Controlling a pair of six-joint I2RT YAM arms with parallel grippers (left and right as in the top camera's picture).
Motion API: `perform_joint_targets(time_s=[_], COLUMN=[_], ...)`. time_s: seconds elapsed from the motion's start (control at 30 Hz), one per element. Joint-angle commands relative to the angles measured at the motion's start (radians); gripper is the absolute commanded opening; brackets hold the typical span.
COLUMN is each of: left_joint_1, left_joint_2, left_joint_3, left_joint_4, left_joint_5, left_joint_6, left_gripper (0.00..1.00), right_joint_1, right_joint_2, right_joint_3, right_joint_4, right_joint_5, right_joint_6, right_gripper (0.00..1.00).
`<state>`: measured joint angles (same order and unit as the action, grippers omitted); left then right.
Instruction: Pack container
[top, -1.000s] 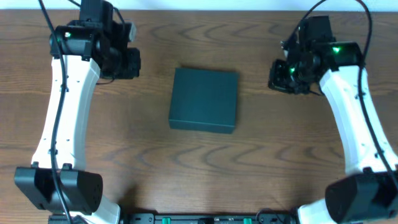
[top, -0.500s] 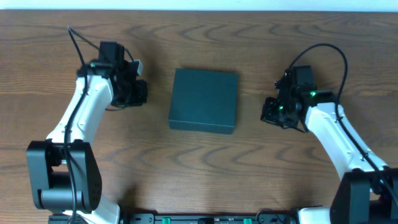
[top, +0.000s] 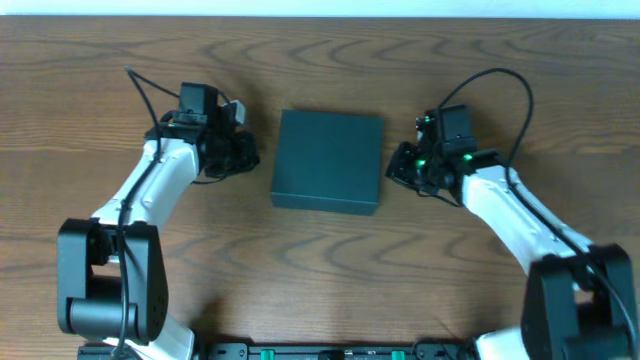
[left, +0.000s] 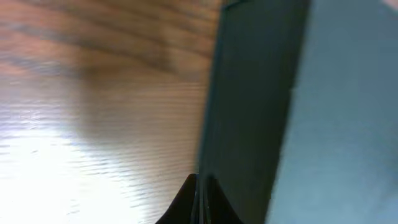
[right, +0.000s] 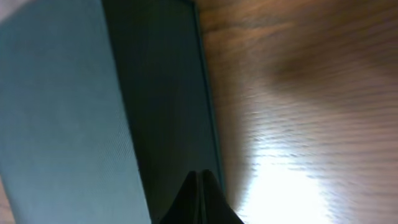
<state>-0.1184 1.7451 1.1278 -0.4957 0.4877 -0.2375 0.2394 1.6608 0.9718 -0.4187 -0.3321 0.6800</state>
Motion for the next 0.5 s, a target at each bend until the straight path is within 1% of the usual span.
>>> perform_joint_targets(time_s=[0.0, 0.13, 0.23, 0.47], left_joint_1=[-0.015, -0.027, -0.036, -0.052], left_joint_2=[0.0, 0.001, 0.008, 0.111], left_joint_3=[-0.005, -0.005, -0.005, -0.005], left_joint_4=[0.02, 0.034, 0.06, 0.068], left_joint_5=[0.012, 0.015, 0.045, 0.087], left_joint_6=[-0.045, -0.073, -0.08, -0.085], left_gripper=[0.06, 0.06, 0.06, 0.06], right_joint_1=[0.017, 0.017, 0.018, 0.018], right_joint_2=[0.046, 0.08, 0.08, 0.08], right_joint_3=[-0.001, -0.001, -0.001, -0.001], right_joint_4=[0.023, 0.068, 0.072, 0.075], right_joint_5=[-0.04, -0.069, -0.07, -0.088], right_joint_6=[0.057, 0.061, 0.068, 0.068], right_gripper=[0.02, 0.02, 0.01, 0.01])
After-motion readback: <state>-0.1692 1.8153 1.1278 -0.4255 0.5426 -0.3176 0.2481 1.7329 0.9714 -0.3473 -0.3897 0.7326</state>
